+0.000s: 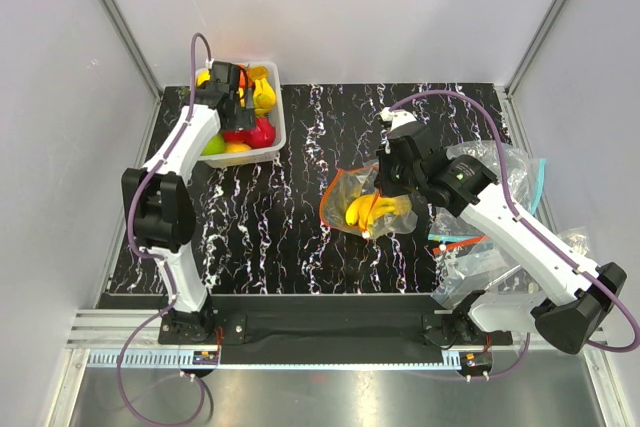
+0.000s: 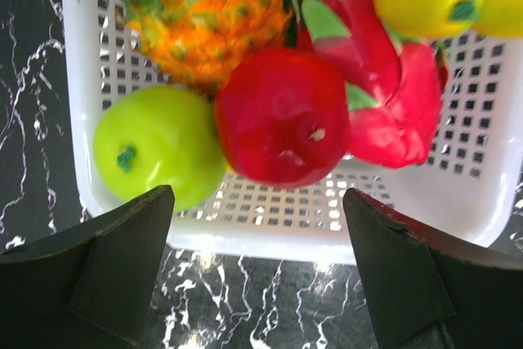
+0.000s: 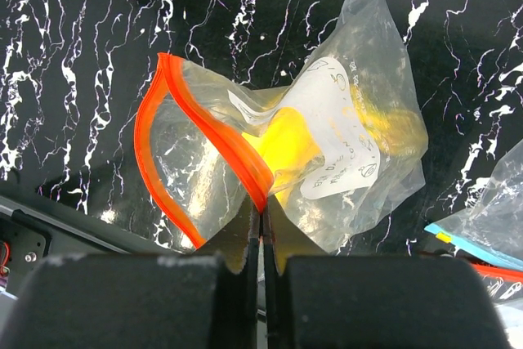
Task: Place the food in the zip-top bag and seal the zipper
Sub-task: Pick up the fake fruit from the bin.
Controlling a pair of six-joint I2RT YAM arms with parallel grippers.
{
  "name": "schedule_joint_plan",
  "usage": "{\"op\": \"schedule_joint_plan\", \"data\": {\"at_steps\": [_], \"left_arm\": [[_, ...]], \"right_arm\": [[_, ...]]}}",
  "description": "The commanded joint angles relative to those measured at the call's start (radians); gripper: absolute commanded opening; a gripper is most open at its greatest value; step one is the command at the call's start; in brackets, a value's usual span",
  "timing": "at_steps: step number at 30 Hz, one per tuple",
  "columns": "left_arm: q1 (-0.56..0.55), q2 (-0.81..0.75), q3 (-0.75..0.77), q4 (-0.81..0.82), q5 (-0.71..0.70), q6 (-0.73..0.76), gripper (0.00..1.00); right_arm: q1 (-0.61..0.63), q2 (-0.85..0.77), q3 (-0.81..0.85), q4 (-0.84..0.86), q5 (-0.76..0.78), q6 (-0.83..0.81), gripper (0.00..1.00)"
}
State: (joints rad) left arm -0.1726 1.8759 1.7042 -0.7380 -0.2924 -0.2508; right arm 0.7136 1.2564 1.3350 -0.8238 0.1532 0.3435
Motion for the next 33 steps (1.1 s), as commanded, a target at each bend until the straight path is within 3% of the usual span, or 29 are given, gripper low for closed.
{"op": "schedule_joint_plan", "data": {"at_steps": [1,10,13,15,17,28,33], "left_arm": [[0.004,0.028,0.066,0.074,0.022,0.019,0.89],[0.015,0.144,0.135,0.034,0.058,0.019,0.81],[0.016,0.164,0.135,0.034,0.067,0.021,0.69],[0.018,0.161,0.141,0.017,0.079,0.022,0.48],[0.016,0.117,0.117,0.022,0.085,0.012,0.36],[0.016,-0.240,-0.125,0.146,0.257,-0.067,0.32],[-0.019,-0.437,-0.280,0.235,0.512,-0.156,0.31]], "right_arm": [[-0.003,-0.002,0.009,0.061,-0.017,-0.021,0.00],[-0.003,-0.002,0.004,0.063,-0.020,-0.024,0.00],[-0.005,-0.002,-0.002,0.064,-0.018,-0.024,0.00],[-0.005,-0.005,-0.007,0.066,-0.020,-0.023,0.00],[-0.003,-0.006,-0.011,0.068,-0.021,-0.020,0.00],[-0.005,-0.018,-0.005,0.068,-0.026,-0.012,0.00],[-0.003,-0.014,0.004,0.071,-0.007,-0.014,0.00]]}}
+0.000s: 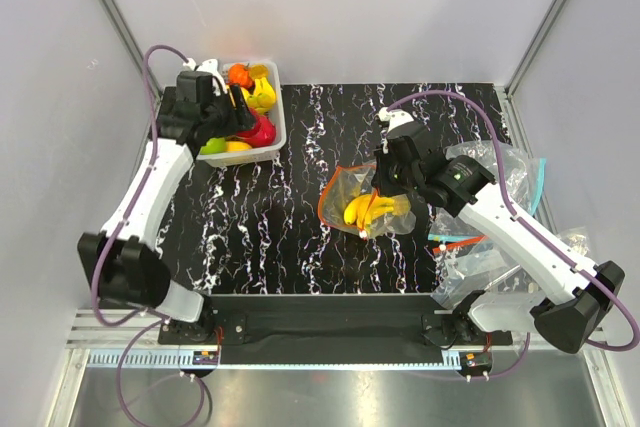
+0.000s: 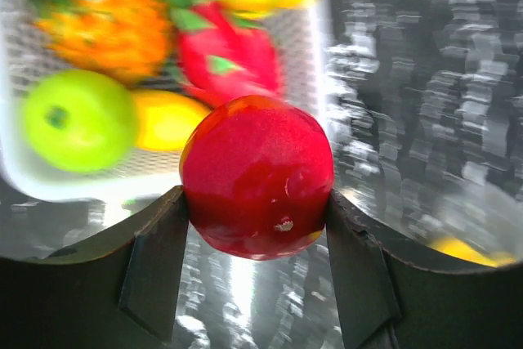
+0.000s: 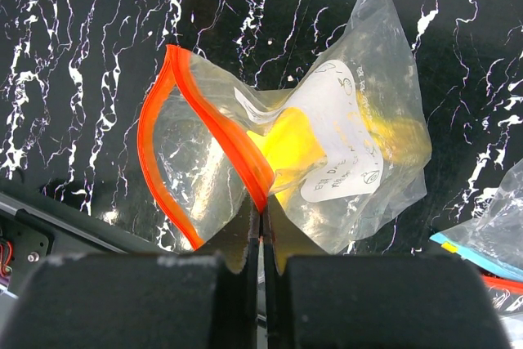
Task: Place the food in the zip-top bag and seal the zipper
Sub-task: Pick up the fake fruit from the bin, then place the fake fruit in the zipper food storage bag.
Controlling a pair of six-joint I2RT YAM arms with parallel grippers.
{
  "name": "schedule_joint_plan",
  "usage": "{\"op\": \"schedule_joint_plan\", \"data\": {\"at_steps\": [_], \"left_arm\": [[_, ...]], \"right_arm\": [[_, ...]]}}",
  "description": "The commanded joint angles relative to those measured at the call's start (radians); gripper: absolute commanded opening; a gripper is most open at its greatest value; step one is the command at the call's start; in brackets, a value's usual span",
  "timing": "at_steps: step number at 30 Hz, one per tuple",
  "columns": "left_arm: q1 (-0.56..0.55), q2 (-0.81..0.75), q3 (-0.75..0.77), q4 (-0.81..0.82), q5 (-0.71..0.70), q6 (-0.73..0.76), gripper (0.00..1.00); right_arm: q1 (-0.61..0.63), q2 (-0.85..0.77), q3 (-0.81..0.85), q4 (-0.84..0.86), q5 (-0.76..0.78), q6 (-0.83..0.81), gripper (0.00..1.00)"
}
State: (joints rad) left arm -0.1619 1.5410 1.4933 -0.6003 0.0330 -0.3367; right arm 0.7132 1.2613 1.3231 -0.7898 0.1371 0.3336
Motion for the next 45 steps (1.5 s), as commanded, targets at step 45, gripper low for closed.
{"op": "schedule_joint_plan", "data": {"at_steps": [45], "left_arm": [[-0.706,-0.111,-0.324,0.508,0.186,-0.260,0.28]], "right_arm": [[-0.003,-0.003,0.090,-0.080,-0.013,0.048,0.00]]}}
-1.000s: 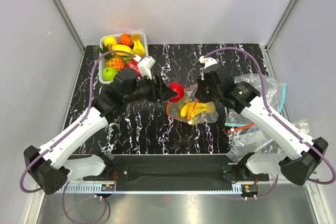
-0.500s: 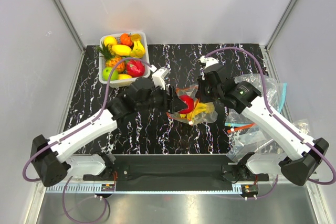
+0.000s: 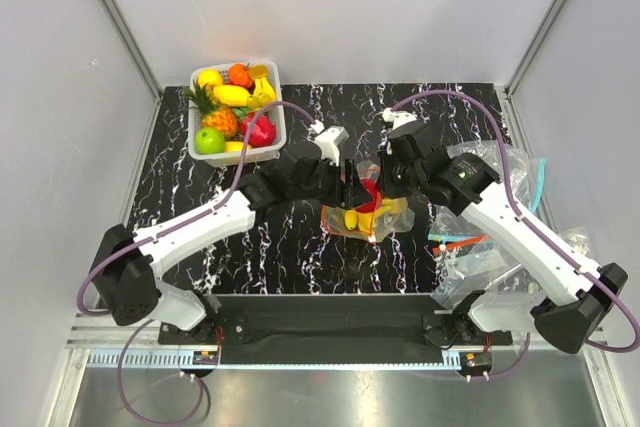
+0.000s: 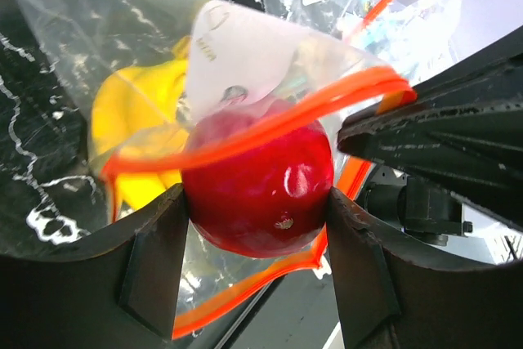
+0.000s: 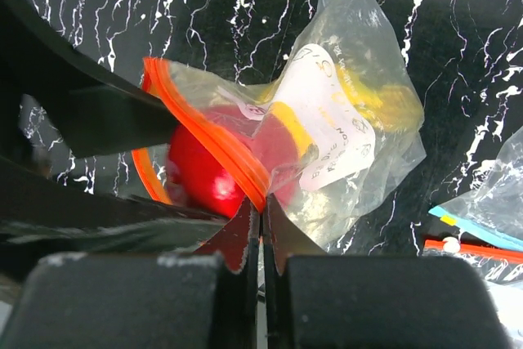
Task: Place the food in the zip-top bag and seal the zipper
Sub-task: Place the fake fruit in the zipper food storage bag.
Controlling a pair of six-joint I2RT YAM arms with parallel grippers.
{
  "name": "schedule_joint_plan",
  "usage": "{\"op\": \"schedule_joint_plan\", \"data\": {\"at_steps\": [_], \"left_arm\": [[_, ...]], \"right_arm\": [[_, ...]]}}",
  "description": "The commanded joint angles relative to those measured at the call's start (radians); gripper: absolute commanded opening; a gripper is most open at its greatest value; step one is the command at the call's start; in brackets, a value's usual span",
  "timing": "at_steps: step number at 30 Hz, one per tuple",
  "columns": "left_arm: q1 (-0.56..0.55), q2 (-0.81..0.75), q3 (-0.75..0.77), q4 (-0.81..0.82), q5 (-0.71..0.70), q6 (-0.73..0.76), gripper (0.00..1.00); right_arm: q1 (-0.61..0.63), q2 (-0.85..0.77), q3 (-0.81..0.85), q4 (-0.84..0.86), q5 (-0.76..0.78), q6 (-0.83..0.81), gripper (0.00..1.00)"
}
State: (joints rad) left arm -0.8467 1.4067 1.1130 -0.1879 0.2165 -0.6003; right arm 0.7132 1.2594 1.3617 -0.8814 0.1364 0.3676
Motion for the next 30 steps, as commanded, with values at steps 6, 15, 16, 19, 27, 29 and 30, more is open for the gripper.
{"op": "schedule_joint_plan", "data": {"at_steps": [6,15,16,19,27,29,30], "left_arm": [[-0.049,0.130,0.093,0.085,-0.060,0.008,0.43],[-0.061,0.066,0.091,0.033,-0.107,0.096,0.93],[-0.061,0.058,0.091,0.022,-0.111,0.103,0.93],[-0.061,0.029,0.091,-0.019,-0.114,0.108,0.93],[-0.061,-0.102,0.074,-0.120,-0.155,0.134,0.86],[-0.057,-0.152,0.079,-0.165,-0.209,0.164,0.86],[-0.048,-0.164,0.082,-0.183,-0.238,0.177,0.86]], "right_arm": [[-0.003,-0.015,0.062,0.036,-0.021,0.027,0.00],[-0.003,-0.044,0.027,0.055,0.008,0.034,0.00],[-0.003,-0.046,0.025,0.056,0.009,0.034,0.00],[-0.004,-0.054,0.016,0.061,0.017,0.036,0.00],[-0.003,-0.052,0.004,0.065,0.029,0.033,0.00],[-0.004,-0.052,-0.001,0.070,0.029,0.034,0.00],[-0.003,-0.051,-0.003,0.071,0.028,0.034,0.00]]}}
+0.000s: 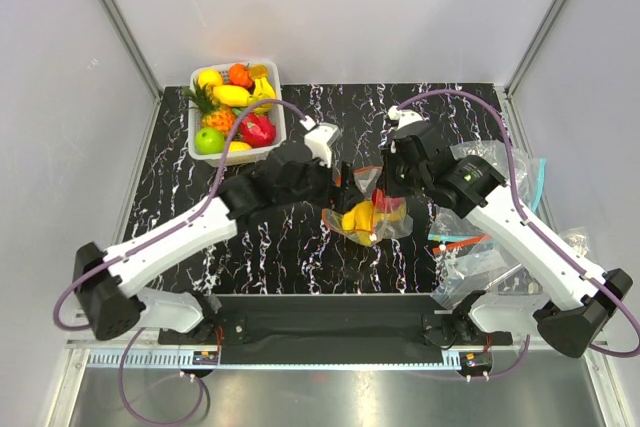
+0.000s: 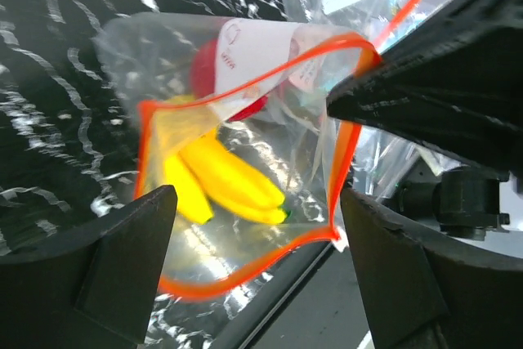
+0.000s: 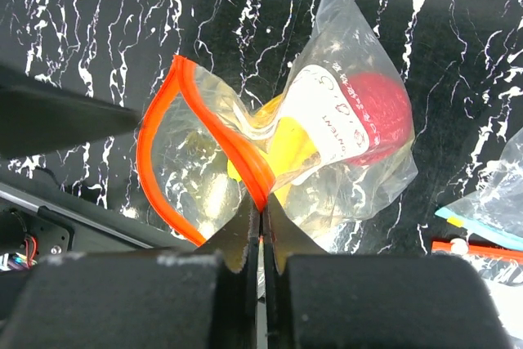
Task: Place the food in the zip-top bag and seal the zipper
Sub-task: Place the fake fruit in the zipper food storage bag, then pick up the fake fruit from the bin.
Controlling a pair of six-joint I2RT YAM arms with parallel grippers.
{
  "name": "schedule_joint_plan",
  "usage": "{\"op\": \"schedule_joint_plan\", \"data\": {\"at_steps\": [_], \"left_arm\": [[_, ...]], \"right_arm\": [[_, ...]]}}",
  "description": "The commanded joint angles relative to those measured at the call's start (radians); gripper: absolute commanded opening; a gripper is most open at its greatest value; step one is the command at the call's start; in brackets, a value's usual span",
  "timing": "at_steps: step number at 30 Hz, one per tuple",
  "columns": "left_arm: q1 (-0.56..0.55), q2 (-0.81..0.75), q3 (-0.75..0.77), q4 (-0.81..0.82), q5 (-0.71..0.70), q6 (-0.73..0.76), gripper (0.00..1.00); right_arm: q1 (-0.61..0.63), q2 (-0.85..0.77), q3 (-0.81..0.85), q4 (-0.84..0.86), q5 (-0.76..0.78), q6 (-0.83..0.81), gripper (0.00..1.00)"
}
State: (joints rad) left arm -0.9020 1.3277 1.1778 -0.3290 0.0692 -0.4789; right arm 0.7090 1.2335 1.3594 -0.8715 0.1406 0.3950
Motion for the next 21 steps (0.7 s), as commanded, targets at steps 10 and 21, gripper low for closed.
{"op": "schedule_joint_plan", "data": {"at_steps": [10,21], "left_arm": [[0.405,-0.064,0.071,-0.176,-0.291,0.094,0.96],[0.693,0.198,0.259,-0.229,-0.422,0.148,0.99]], "right_arm": [[0.001,-0.032,-0.016,0.075,-0.001,0.010,0.00],[0.001,-0.032,-0.022,0.060,-0.030,0.008,0.00]]}}
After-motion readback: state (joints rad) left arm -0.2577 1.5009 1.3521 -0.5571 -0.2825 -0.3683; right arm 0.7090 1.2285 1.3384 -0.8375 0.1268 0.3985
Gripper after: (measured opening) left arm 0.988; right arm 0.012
